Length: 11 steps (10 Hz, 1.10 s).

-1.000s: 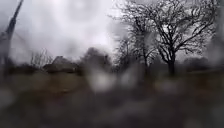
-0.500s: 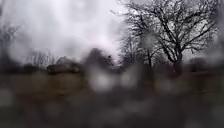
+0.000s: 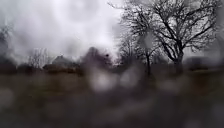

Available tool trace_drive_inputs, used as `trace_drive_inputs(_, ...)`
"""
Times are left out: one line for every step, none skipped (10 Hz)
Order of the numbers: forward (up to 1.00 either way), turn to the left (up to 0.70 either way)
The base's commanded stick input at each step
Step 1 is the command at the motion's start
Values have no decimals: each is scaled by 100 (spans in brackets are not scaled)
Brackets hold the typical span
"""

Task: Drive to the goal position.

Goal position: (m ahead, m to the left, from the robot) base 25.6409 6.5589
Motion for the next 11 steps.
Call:
trace_drive_inputs(100, 0)
trace_drive_inputs(100, 0)
trace_drive_inputs(100, 0)
trace_drive_inputs(100, 0)
trace_drive_inputs(100, 0)
trace_drive_inputs(100, 0)
trace_drive_inputs(100, 0)
trace_drive_inputs(100, 0)
trace_drive_inputs(100, 0)
trace_drive_inputs(100, 2)
trace_drive_inputs(100, 8)
